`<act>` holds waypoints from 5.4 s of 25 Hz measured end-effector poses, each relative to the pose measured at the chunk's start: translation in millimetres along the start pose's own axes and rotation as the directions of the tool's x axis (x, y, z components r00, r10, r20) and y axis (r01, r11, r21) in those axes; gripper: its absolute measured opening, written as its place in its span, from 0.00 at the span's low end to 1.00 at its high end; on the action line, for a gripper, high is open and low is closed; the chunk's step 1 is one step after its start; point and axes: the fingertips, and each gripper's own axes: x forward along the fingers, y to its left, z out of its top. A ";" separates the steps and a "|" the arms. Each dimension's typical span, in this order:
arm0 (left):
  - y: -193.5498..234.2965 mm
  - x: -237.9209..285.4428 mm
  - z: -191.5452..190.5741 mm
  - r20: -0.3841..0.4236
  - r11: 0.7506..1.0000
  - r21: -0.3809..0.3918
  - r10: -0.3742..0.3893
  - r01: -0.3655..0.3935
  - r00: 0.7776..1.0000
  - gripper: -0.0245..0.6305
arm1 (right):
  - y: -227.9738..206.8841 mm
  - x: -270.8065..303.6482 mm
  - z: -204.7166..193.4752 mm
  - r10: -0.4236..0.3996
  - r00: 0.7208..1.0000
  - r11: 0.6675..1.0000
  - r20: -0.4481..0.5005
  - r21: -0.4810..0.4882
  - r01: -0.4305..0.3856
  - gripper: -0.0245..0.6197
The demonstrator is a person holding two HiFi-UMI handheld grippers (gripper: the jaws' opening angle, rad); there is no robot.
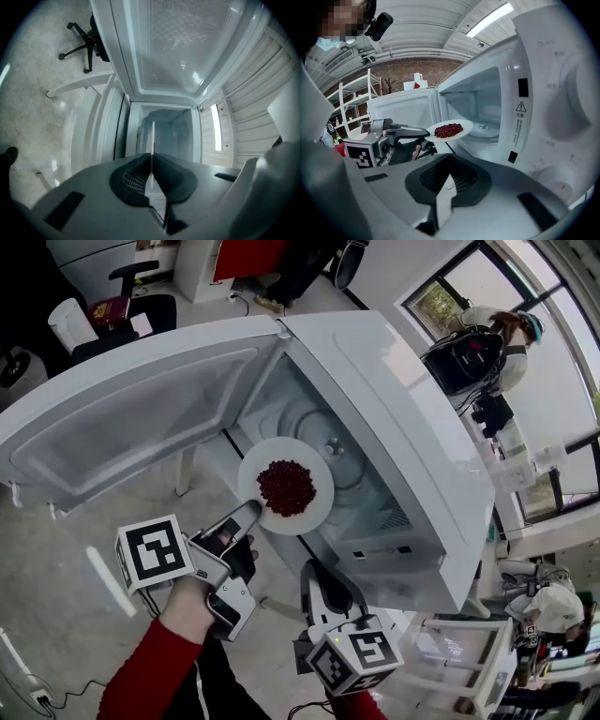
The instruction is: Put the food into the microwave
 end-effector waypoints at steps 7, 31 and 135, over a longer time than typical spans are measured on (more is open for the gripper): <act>8.2 31.5 -16.4 -0.018 0.998 0.045 0.052 -0.051 0.998 0.07 | -18.1 -4.8 -4.1 0.003 1.000 1.000 -0.014 -0.012 -0.003 0.06; 0.2 129.2 20.9 -0.043 0.985 0.090 0.149 -0.144 0.988 0.07 | -17.2 40.7 21.8 -0.004 0.996 1.000 -0.090 -0.013 0.003 0.06; 20.2 172.6 13.7 0.134 0.177 0.945 0.562 -0.276 0.816 0.24 | -37.8 39.1 -1.9 0.001 0.973 0.999 -0.230 -0.036 -0.010 0.06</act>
